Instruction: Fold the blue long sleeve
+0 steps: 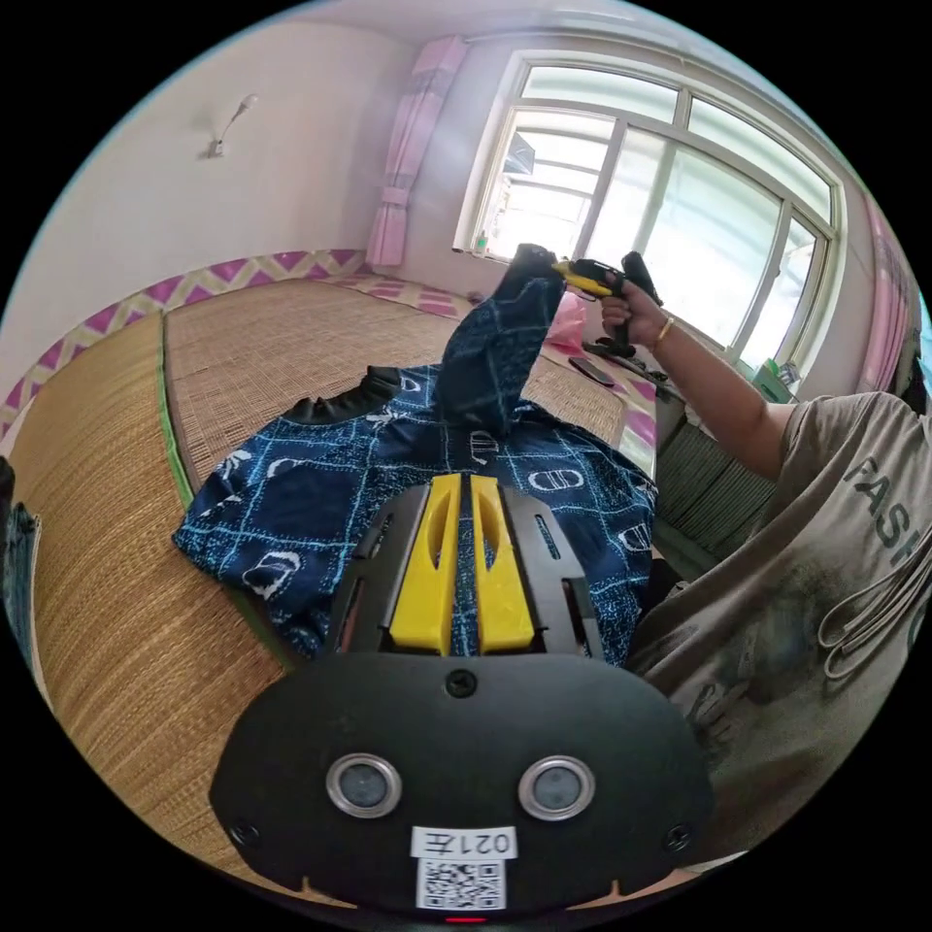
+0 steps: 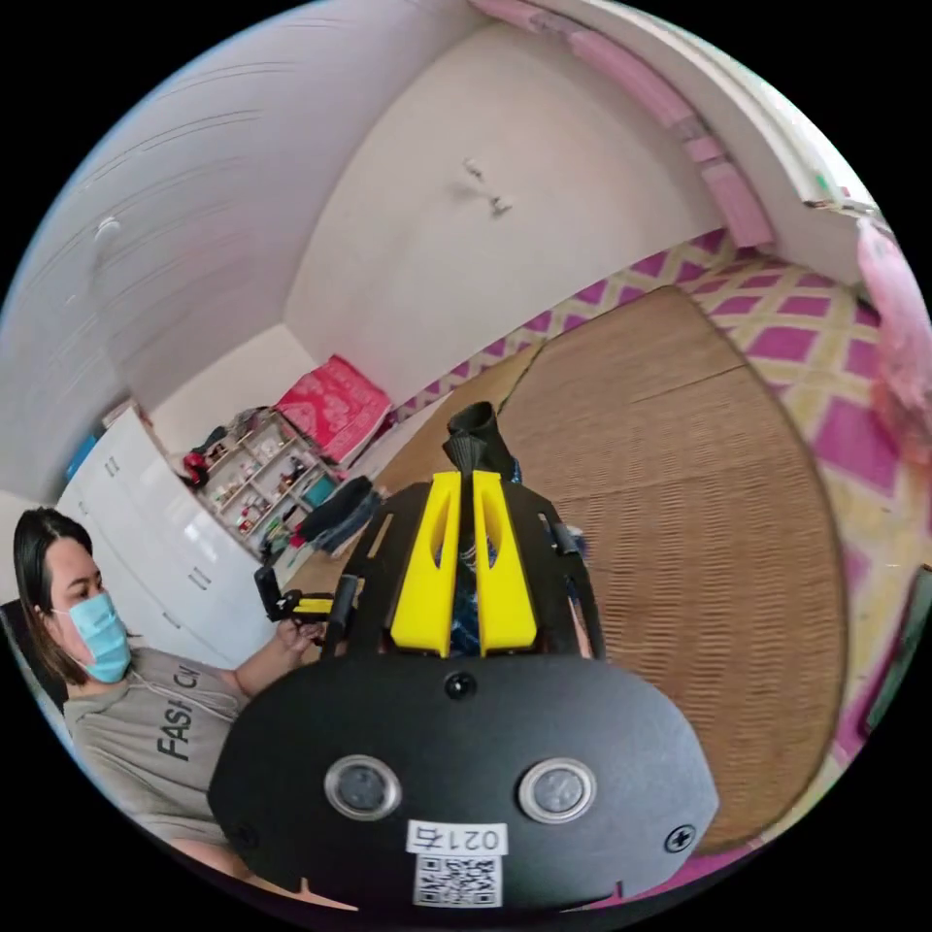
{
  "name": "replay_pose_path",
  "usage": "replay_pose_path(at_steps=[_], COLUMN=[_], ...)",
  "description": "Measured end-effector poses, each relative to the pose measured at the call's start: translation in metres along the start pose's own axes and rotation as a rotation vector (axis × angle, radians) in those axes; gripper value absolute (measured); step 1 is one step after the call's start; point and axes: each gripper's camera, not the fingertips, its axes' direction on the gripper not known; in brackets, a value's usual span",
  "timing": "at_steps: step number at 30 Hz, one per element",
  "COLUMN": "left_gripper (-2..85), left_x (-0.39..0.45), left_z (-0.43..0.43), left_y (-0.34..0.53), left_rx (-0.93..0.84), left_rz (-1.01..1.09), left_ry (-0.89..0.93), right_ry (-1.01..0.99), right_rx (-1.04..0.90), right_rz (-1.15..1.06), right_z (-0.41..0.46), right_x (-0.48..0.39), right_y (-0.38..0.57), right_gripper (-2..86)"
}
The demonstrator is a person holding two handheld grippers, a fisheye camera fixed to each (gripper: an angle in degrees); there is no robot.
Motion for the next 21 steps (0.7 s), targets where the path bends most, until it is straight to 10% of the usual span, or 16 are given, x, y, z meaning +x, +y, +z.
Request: replay_pose_path(at_steps=[9, 21], left_gripper=[-0.6, 7.3], left_x=[0.031, 0.116], left_z=[0.083, 0.208], left_y=[-0.056, -0.154], left_rx=[-0.086, -0.133], left_rz=[-0.007, 0.209], left_ry=[0.015, 0.016], right_ry=[0.383, 0.854], right_rx=[0.001, 0.017], right_rz=[0.273, 0.482], right_z=[-0.219, -0.278], right_x=[0.207, 0.253], right_y=[0.032, 0.058], right_gripper=[1.1, 12.5])
